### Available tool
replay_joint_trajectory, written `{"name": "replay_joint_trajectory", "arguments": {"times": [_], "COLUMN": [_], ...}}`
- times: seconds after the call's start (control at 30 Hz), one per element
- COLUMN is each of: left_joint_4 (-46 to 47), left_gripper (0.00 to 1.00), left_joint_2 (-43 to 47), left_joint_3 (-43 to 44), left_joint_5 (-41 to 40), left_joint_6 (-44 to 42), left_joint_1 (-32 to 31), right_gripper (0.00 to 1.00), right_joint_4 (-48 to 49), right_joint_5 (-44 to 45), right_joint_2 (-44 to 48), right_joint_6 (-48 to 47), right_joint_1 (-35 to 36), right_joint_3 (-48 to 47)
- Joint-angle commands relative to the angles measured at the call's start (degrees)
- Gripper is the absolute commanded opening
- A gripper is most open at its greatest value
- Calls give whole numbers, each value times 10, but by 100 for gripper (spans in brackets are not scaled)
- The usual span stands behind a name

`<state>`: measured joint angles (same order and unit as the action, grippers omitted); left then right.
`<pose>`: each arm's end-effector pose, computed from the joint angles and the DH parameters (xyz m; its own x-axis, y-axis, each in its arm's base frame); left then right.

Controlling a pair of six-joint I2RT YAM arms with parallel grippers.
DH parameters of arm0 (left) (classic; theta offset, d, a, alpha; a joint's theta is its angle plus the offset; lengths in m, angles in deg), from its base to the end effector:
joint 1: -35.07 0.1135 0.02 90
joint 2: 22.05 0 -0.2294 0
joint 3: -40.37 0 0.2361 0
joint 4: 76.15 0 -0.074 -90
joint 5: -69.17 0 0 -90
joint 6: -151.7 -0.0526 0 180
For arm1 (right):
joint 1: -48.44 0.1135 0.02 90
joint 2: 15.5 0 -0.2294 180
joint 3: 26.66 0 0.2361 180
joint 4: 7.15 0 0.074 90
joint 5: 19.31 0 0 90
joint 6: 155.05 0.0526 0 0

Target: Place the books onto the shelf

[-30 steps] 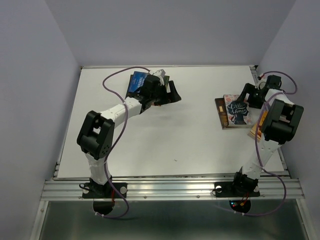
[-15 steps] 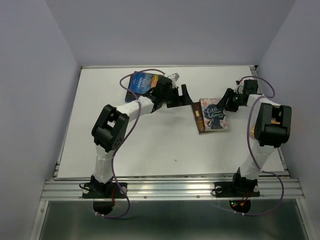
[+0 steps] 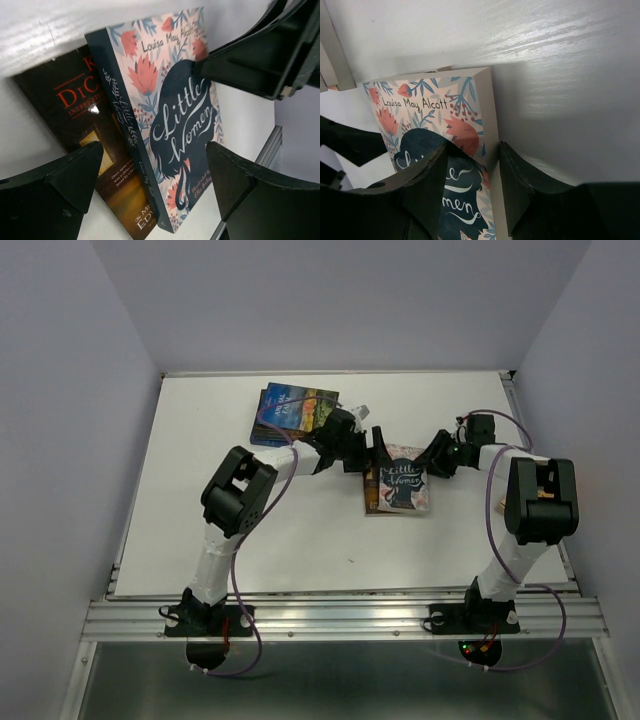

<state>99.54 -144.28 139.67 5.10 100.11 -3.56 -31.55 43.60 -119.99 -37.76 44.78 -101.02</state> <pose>0.3510 -0.3099 0.1600 -0.8177 -0.0618 -0.5723 0.4558 0.5379 -0.7092 0.3525 0.0015 0.1187 -0.8171 0.4613 -0.3456 0.1888 0.7807 0.5957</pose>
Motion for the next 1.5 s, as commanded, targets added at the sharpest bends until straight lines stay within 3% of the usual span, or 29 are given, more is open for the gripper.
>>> {"name": "replay_joint_trajectory", "arguments": {"times": [0.0, 0.3, 0.4, 0.47, 0.57, 0.6, 0.63, 0.67, 0.73, 0.77, 0.8, 0.83, 1.2, 1.3, 1.47], "left_joint_4": [15, 36, 45, 59, 72, 71, 70, 67, 70, 71, 76, 82, 84, 97, 100], "left_gripper": [96, 96, 88, 72, 35, 4, 0, 0, 0, 0, 0, 0, 0, 0, 0], "left_joint_2": [-19, -46, -49, -35, -19, -10, -6, 1, 9, 21, 26, 41, 152, 175, 186], "left_joint_3": [29, 38, 44, 31, 22, 23, 26, 29, 31, 34, 35, 37, 76, 78, 88], "left_joint_5": [43, 104, 122, 116, 89, 83, 73, 69, 55, 50, 43, 43, -10, -32, -138], "left_joint_6": [6, 12, 20, 27, 32, 32, 35, 36, 39, 45, 46, 50, 25, 18, 18], "left_joint_1": [-14, -33, -37, -38, -37, -37, -37, -38, -36, -35, -33, -28, 45, 81, 124], "right_gripper": [48, 44, 44, 43, 43, 44, 45, 47, 62, 74, 93, 100, 100, 100, 100], "right_joint_4": [-6, 11, 15, 15, 15, 14, 13, 11, 4, 1, -3, -10, -44, -44, -45], "right_joint_5": [12, -6, -11, -13, -17, -16, -16, -14, -4, 2, 17, 25, 193, 217, 192], "right_joint_2": [-7, -33, -33, -30, -26, -20, -17, -12, 7, 15, 34, 45, 250, 275, 252], "right_joint_6": [11, 25, 27, 27, 27, 26, 26, 25, 21, 19, 17, 16, 44, 37, 35], "right_joint_1": [16, 21, 21, 21, 21, 21, 21, 21, 21, 21, 21, 21, 16, 16, 16], "right_joint_3": [24, 48, 51, 54, 58, 58, 57, 55, 49, 44, 39, 28, -24, -11, -5]}}
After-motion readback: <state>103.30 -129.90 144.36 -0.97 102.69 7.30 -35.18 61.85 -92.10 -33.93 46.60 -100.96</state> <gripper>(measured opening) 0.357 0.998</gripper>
